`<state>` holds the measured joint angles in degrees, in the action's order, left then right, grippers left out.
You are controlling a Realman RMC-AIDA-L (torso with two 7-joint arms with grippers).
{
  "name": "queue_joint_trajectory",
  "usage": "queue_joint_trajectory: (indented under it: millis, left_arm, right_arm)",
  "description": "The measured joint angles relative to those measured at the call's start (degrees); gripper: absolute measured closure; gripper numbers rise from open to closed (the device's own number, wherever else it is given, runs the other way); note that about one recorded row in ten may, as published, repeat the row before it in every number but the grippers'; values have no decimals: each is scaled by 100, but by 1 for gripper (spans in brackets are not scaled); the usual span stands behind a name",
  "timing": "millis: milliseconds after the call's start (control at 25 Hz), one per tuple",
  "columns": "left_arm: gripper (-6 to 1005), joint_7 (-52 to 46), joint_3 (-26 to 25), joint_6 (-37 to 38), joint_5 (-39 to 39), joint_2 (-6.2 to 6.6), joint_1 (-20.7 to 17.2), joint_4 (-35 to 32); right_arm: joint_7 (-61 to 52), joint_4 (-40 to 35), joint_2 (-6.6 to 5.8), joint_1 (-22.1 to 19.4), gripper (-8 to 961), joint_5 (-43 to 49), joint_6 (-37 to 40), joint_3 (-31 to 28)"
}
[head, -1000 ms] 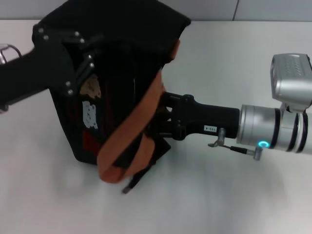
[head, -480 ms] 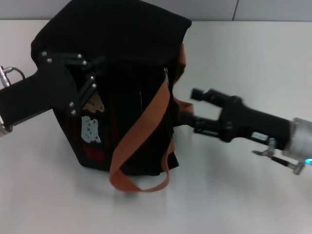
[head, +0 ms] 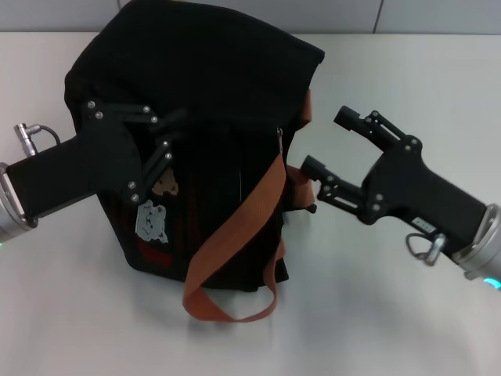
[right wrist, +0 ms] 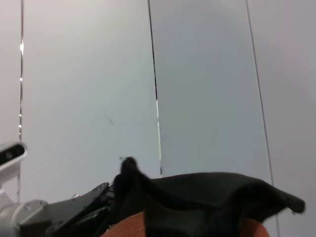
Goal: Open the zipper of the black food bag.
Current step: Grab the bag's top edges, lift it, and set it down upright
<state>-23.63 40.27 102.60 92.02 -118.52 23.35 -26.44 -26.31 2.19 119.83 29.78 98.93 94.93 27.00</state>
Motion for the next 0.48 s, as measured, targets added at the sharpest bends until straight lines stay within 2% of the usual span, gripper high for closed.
queue_joint_trajectory:
  millis: [160, 480]
  left_arm:
    - [924, 43, 0, -2, -5, -2, 7, 82]
    - [924, 85, -2, 8, -20, -11, 11, 204]
  right_arm:
    - [1559, 730, 5, 3, 120, -39, -98, -301]
    - [3309, 1633, 5, -17, 122, -1, -581, -920]
